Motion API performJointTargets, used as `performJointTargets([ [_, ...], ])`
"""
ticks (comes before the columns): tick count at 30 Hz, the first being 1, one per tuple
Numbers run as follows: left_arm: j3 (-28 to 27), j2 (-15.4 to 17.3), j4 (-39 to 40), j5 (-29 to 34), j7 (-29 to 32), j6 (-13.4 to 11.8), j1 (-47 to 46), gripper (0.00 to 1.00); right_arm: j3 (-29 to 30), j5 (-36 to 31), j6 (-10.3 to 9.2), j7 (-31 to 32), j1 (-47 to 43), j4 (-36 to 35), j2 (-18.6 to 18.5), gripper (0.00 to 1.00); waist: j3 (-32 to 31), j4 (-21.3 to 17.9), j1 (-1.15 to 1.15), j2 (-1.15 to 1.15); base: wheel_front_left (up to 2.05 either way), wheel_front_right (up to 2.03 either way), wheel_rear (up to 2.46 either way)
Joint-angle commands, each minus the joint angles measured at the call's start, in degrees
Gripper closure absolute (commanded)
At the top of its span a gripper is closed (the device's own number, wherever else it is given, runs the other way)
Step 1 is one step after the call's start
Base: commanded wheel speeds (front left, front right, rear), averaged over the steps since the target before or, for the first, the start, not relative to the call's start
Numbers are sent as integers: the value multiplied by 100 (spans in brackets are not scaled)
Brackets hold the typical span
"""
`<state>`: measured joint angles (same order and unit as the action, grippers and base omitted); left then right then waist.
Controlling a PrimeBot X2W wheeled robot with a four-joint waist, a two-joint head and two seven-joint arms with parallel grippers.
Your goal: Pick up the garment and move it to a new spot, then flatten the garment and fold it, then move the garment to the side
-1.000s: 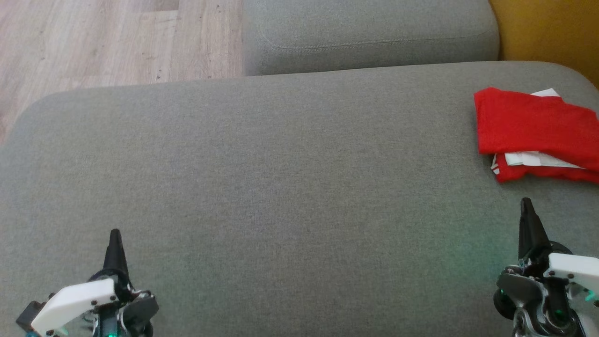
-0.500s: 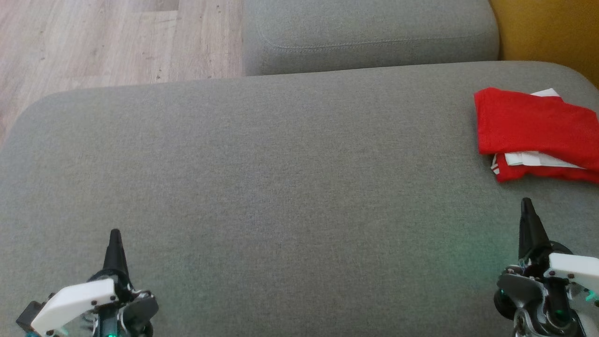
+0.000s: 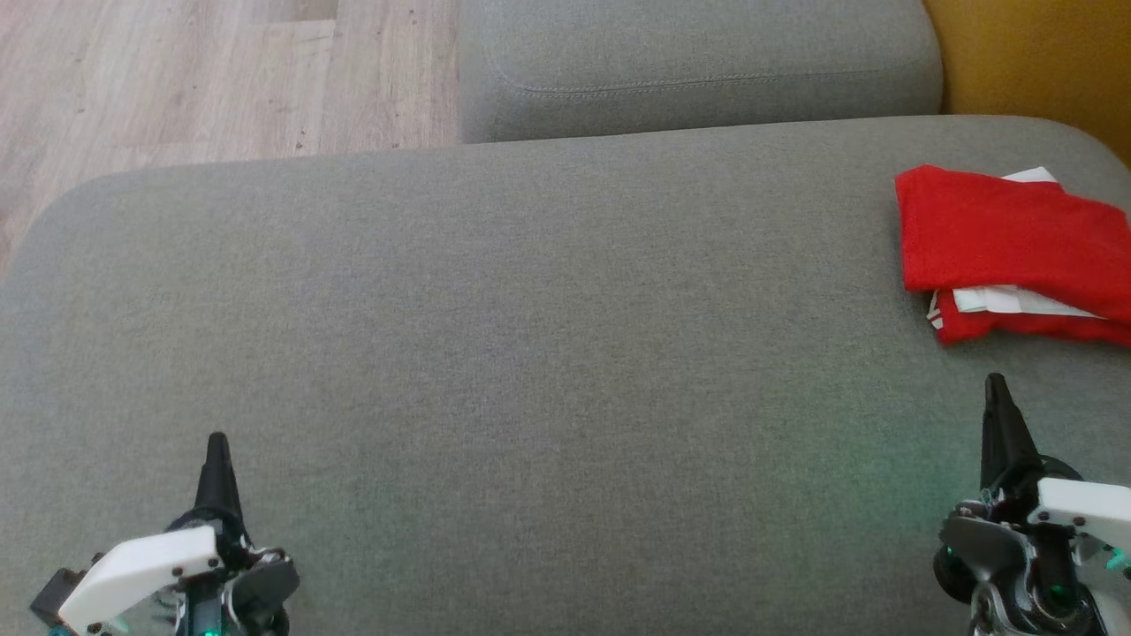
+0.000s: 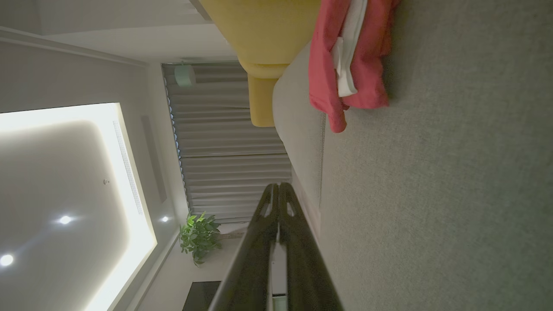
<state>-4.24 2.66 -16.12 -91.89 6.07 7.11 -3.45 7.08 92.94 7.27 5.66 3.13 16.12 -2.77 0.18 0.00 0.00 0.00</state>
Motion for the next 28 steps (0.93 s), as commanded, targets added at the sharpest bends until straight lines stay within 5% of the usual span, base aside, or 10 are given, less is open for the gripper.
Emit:
performJointTargets([
  [1, -230, 25, 207, -26, 43, 37, -275, 100, -106, -36, 22, 42, 301, -212, -49, 100, 0, 0, 0, 0, 0, 0, 0],
  [28, -232, 23, 207, -25, 45, 37, -275, 100, -88, -51, 22, 56, 302, -211, -37, 100, 0, 0, 0, 0, 0, 0, 0],
])
